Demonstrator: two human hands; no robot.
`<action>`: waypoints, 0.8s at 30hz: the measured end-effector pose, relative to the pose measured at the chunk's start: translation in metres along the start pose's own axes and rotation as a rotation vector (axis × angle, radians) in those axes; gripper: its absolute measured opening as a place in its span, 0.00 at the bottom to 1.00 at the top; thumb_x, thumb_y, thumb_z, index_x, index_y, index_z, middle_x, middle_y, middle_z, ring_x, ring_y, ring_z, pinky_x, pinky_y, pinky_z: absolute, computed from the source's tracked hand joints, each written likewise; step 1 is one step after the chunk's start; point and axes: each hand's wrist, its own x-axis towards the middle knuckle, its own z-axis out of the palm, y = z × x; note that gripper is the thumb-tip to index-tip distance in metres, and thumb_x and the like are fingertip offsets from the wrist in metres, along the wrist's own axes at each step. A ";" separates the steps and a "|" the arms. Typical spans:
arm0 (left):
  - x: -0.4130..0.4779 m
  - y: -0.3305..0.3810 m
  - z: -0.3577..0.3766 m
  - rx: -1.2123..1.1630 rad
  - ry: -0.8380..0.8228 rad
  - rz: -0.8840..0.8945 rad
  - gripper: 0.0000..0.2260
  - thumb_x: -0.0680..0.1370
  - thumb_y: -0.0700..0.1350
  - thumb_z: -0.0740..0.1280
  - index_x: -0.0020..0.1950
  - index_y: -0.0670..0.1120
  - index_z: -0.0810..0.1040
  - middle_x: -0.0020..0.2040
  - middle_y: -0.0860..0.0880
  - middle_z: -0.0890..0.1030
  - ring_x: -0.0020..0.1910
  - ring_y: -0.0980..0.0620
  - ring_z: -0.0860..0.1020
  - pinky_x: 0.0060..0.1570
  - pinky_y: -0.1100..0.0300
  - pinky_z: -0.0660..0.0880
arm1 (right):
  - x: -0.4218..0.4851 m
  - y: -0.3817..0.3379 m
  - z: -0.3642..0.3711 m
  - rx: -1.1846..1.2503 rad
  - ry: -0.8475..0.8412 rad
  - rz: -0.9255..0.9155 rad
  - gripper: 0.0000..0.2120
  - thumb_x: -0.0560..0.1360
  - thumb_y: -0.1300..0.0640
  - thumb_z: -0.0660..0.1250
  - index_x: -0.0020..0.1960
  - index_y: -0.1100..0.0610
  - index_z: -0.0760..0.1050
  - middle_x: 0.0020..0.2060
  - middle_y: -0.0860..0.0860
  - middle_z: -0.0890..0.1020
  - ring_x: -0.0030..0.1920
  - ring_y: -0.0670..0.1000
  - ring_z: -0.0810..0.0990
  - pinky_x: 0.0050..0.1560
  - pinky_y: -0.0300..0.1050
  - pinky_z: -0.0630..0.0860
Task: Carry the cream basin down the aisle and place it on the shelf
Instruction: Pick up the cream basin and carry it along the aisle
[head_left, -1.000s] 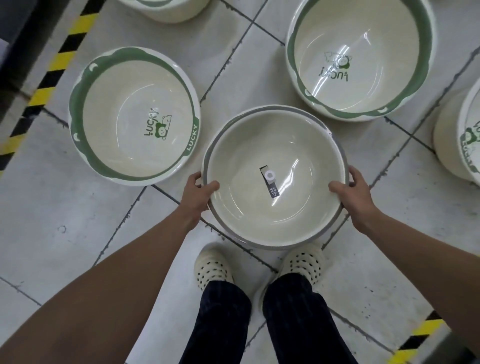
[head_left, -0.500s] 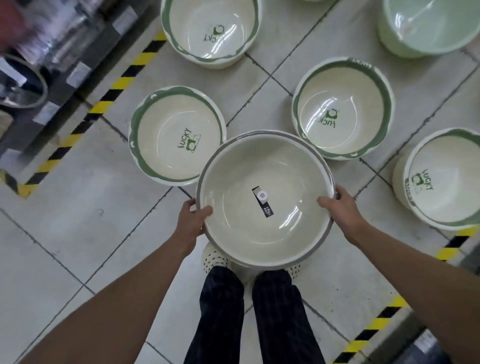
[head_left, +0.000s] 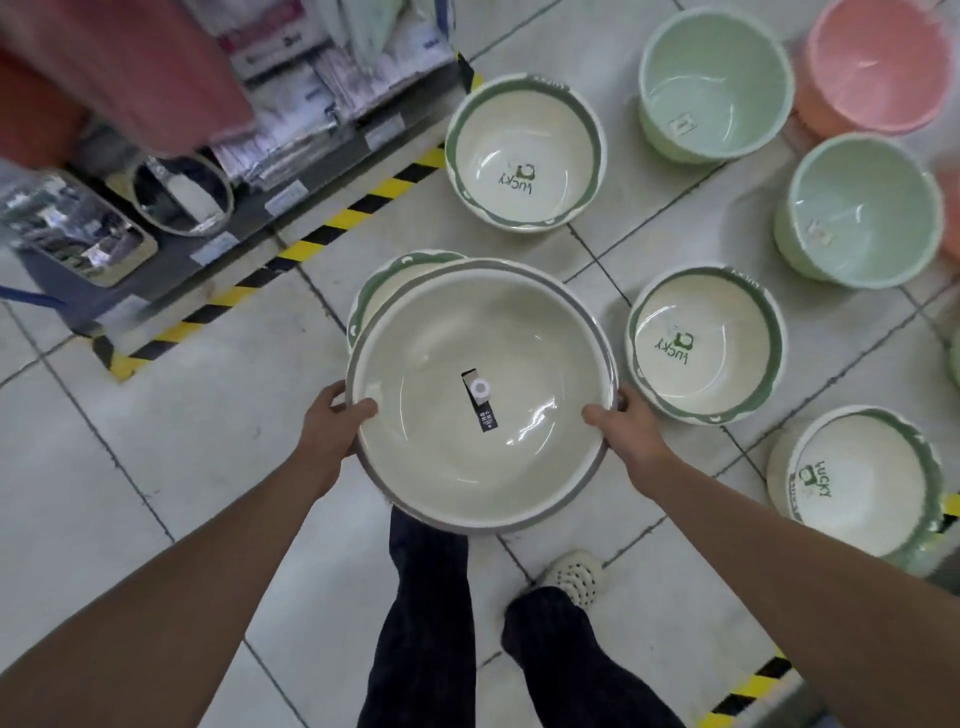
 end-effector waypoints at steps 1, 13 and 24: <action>0.009 0.004 -0.007 -0.010 0.000 -0.007 0.23 0.79 0.36 0.70 0.74 0.43 0.71 0.50 0.47 0.81 0.43 0.47 0.81 0.42 0.53 0.79 | 0.003 -0.010 0.011 0.002 0.003 -0.002 0.15 0.75 0.66 0.69 0.60 0.57 0.75 0.43 0.50 0.81 0.40 0.47 0.80 0.35 0.35 0.77; 0.103 0.019 -0.055 -0.018 0.004 -0.097 0.25 0.78 0.37 0.71 0.74 0.44 0.70 0.50 0.48 0.81 0.44 0.49 0.81 0.41 0.54 0.78 | 0.076 -0.054 0.103 -0.016 -0.051 0.083 0.14 0.71 0.64 0.70 0.53 0.50 0.77 0.53 0.60 0.84 0.53 0.61 0.84 0.61 0.62 0.80; 0.193 0.010 -0.038 -0.004 0.055 -0.137 0.29 0.76 0.35 0.71 0.76 0.45 0.69 0.59 0.41 0.82 0.48 0.44 0.81 0.44 0.54 0.80 | 0.179 -0.053 0.143 -0.036 -0.077 0.080 0.17 0.74 0.66 0.70 0.56 0.47 0.75 0.52 0.54 0.82 0.59 0.64 0.82 0.63 0.66 0.79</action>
